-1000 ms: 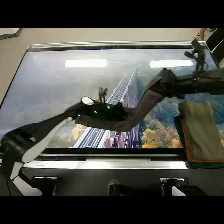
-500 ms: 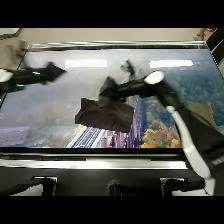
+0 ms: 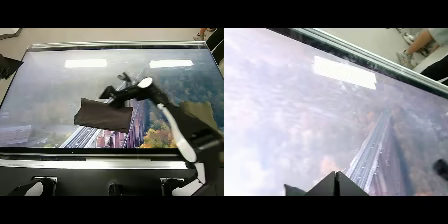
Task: Fold the shirts.
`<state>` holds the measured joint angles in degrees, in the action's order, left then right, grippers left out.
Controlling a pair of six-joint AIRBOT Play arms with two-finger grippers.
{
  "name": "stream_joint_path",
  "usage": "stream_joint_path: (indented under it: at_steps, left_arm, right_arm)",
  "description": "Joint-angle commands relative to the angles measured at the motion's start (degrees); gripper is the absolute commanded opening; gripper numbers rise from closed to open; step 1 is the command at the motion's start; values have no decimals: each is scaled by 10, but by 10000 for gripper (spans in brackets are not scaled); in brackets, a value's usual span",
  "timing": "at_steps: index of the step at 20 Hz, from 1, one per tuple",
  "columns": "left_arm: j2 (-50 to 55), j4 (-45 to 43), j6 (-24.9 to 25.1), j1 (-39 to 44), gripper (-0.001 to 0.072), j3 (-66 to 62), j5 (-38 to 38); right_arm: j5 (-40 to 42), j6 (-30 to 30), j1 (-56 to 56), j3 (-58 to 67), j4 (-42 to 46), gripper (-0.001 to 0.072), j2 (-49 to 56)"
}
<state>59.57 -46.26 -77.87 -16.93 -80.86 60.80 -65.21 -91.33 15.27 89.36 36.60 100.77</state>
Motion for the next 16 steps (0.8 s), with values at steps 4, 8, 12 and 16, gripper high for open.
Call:
stream_joint_path:
  at_steps: [4,8,12,16]
  left_arm:
    - [-11,-46,1,-5,42,0,15]
    - [-11,-46,1,-5,42,0,23]
    - [-11,-46,2,-5,42,0,31]
    - [-11,-46,16,-5,42,0,29]
  right_arm:
    - [-157,-90,-115,-73,287,675,-51]
    - [-7,-42,-69,-177,150,682,-35]
    - [40,-42,-33,-179,96,406,3]
    - [45,26,-47,-153,25,54,-10]
